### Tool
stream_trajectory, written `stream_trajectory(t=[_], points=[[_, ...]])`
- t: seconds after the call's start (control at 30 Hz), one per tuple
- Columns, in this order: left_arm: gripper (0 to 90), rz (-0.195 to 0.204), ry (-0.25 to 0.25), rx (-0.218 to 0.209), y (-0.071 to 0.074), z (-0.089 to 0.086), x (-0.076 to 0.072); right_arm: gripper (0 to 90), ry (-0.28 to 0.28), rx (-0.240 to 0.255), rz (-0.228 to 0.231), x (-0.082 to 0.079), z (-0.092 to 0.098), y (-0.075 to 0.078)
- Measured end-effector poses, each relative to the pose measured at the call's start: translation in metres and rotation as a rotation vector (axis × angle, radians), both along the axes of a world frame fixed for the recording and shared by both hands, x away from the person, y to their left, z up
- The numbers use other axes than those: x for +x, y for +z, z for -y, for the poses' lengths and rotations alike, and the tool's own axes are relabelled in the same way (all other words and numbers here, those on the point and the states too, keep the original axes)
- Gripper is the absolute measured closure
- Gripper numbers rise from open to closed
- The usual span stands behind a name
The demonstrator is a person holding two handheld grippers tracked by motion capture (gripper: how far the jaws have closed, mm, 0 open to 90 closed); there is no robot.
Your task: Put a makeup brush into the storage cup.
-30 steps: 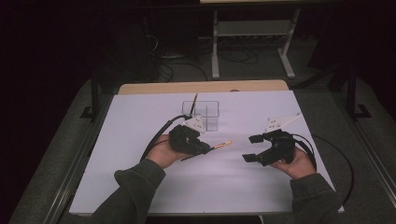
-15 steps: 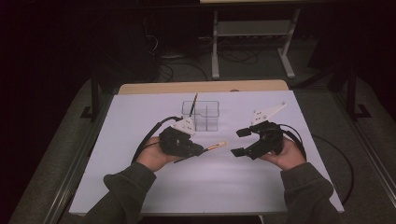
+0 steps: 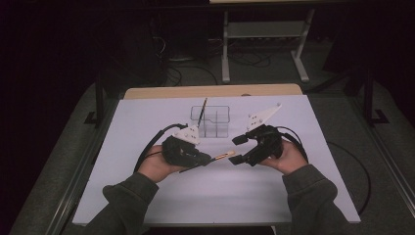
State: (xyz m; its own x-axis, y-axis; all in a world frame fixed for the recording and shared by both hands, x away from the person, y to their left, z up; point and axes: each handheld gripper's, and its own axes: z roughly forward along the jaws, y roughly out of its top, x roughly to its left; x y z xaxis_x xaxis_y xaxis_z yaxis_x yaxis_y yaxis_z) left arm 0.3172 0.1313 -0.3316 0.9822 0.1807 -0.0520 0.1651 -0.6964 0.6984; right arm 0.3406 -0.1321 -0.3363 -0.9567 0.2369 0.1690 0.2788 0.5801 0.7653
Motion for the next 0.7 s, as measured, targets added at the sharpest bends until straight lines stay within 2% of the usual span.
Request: stream_trajectory(t=[0.43, 0.7], points=[[83.4, -0.001, -0.021, -0.012, 0.001, 0.001, -0.003, 44.6, 0.1, 0.016, -0.013, 0.0, -0.014, -0.002], [83.4, 0.001, -0.041, -0.024, 0.002, 0.001, -0.004, 59.1, 0.158, 0.019, -0.024, 0.001, -0.022, -0.006]])
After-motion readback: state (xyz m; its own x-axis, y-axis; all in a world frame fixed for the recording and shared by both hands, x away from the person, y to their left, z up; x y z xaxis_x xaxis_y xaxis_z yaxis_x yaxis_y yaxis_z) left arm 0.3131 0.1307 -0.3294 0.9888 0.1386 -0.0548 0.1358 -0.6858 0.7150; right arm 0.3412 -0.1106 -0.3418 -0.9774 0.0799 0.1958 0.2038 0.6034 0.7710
